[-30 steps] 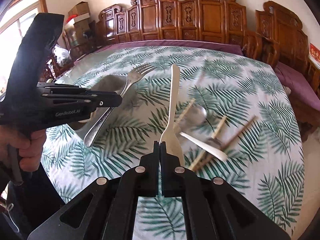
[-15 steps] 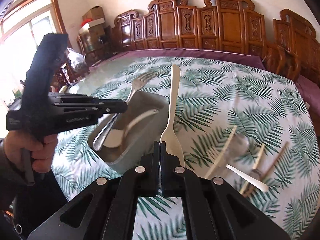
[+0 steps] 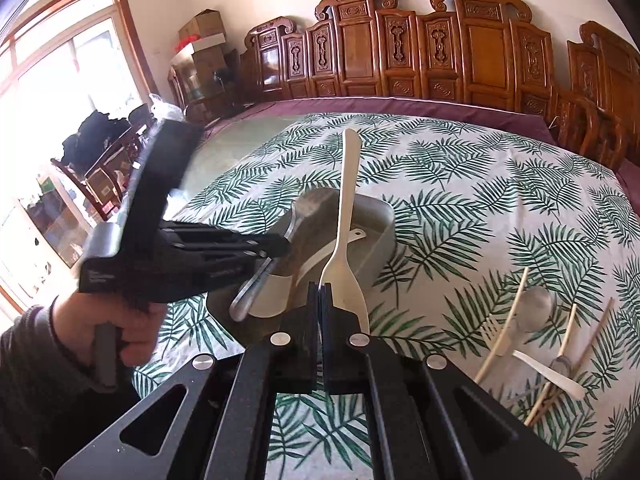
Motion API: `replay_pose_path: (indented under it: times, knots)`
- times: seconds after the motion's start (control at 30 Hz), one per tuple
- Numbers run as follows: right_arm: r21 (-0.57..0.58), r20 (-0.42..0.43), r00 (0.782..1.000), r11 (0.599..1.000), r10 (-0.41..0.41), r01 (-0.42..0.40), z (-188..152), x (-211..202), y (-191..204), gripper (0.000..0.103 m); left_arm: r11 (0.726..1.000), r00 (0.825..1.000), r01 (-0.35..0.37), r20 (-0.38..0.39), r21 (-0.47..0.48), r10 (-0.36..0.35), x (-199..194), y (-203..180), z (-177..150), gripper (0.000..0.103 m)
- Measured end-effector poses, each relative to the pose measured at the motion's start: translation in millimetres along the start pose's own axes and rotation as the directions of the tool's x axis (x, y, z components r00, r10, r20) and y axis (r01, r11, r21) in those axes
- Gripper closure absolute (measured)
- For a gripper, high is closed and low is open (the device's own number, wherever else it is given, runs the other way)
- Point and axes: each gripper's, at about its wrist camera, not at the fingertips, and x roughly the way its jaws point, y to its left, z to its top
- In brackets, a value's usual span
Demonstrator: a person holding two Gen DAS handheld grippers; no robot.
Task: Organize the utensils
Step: 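Place the metal fork in the tray with the left tool while the right tool carries the white fork over, then lower the white fork into the tray and open the right tool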
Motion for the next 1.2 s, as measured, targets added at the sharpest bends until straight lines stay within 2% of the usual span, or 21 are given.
replay_pose_path:
  times: [0.33, 0.47, 0.67, 0.8, 0.9, 1.0, 1.2]
  knots:
    - [0.010, -0.017, 1.000, 1.000, -0.006, 0.006, -0.6, 10.0, -0.7, 0.101, 1.000, 0.999, -0.013, -0.041, 0.010, 0.013, 20.2, 3.7, 2.7, 0.097]
    - [0.024, -0.025, 1.000, 1.000, -0.005, 0.006, -2.3, 15.6, -0.1, 0.101, 1.000, 1.000, -0.008, -0.021, 0.022, 0.008, 11.1, 2.8, 4.3, 0.097]
    - [0.039, -0.025, 1.000, 0.999, 0.017, -0.016, 1.2, 23.8, 7.9, 0.101, 1.000, 0.999, 0.024, 0.024, -0.013, -0.024, -11.9, 15.2, 7.9, 0.097]
    - [0.052, -0.038, 0.999, 0.998, 0.032, -0.030, 3.9, 35.1, 14.0, 0.101, 1.000, 0.997, 0.011, 0.073, -0.025, -0.009, -32.3, 27.5, 10.6, 0.095]
    - [0.065, -0.052, 0.998, 0.997, 0.047, -0.044, 4.9, 46.4, 19.6, 0.101, 0.999, 0.996, -0.006, 0.094, -0.035, 0.009, -41.0, 36.2, 12.0, 0.090]
    - [0.075, -0.066, 0.996, 0.996, 0.053, -0.048, 5.1, 55.3, 23.2, 0.101, 0.999, 0.994, -0.017, 0.107, -0.042, 0.021, -46.5, 44.0, 13.5, 0.089]
    - [0.100, -0.101, 0.994, 0.994, 0.050, -0.040, 1.7, 77.7, 24.7, 0.101, 0.998, 0.991, -0.005, 0.131, -0.060, 0.013, -58.1, 54.2, 14.7, 0.087]
